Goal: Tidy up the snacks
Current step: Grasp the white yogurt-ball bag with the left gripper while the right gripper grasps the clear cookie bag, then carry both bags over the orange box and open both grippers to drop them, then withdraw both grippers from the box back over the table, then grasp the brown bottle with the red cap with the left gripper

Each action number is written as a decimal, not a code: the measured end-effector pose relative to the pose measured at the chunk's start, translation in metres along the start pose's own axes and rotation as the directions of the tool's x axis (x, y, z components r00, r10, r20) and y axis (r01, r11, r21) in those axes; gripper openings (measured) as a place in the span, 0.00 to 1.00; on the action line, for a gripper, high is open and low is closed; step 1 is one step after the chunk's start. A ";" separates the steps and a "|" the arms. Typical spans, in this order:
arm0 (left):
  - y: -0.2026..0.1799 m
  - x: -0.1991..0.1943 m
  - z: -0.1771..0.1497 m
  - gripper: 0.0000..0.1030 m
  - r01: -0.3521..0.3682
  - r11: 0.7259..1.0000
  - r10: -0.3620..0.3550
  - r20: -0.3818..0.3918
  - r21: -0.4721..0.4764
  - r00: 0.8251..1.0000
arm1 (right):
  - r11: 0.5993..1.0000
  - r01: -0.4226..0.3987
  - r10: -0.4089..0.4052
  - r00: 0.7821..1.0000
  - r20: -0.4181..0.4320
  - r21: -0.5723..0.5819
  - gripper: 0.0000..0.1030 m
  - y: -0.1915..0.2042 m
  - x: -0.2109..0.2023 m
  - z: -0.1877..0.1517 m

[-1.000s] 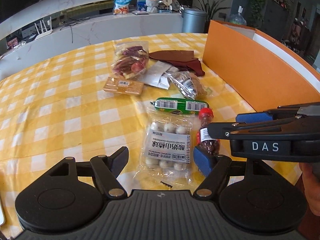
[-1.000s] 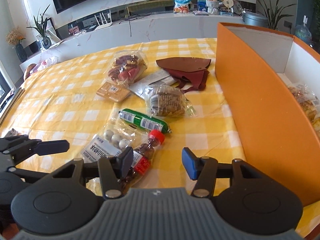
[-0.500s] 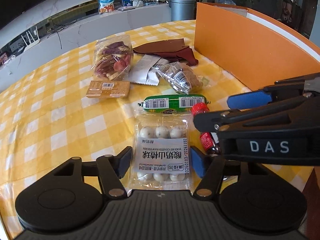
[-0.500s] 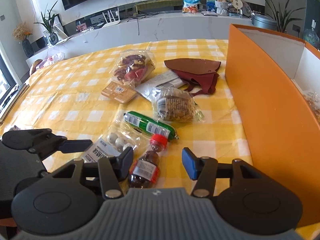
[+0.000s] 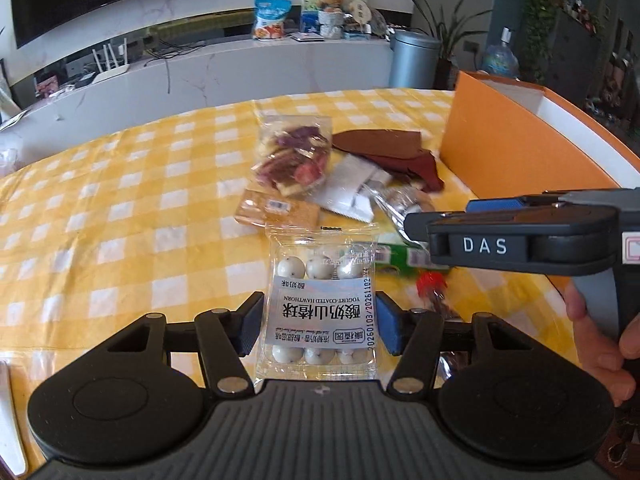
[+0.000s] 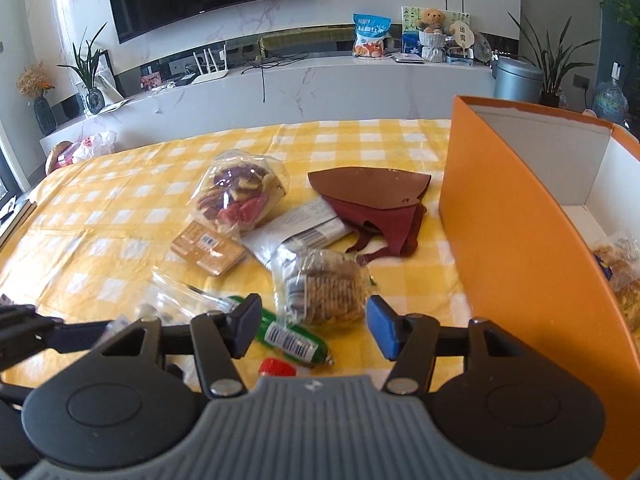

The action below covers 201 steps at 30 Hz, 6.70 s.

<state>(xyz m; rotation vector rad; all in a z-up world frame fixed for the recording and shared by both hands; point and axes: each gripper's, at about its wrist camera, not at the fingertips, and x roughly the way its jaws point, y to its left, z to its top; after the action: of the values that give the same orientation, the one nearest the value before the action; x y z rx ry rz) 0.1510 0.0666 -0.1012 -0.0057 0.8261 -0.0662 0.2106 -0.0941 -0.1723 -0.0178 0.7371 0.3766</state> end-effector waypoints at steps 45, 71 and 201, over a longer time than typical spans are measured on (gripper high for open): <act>-0.029 -0.079 0.024 0.65 -0.044 0.998 0.050 0.153 -0.043 0.987 | 0.994 -0.063 0.075 0.988 0.136 -0.090 0.37 0.003 -0.071 0.013; -0.148 -0.076 0.094 0.65 0.149 0.974 -0.184 0.211 0.172 0.960 | 0.998 0.044 -0.034 0.974 0.224 -0.039 0.37 -0.139 -0.188 0.044; -0.045 0.017 -0.029 0.59 0.142 0.983 -0.157 -0.130 -0.119 0.979 | 0.995 0.039 -0.046 0.997 -0.069 -0.096 0.34 -0.029 -0.058 -0.067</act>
<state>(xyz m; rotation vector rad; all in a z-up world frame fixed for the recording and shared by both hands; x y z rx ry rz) 0.1385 0.0208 -0.1317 -0.1680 0.9675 -0.1649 0.1373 -0.1503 -0.1872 -0.1362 0.7874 0.3711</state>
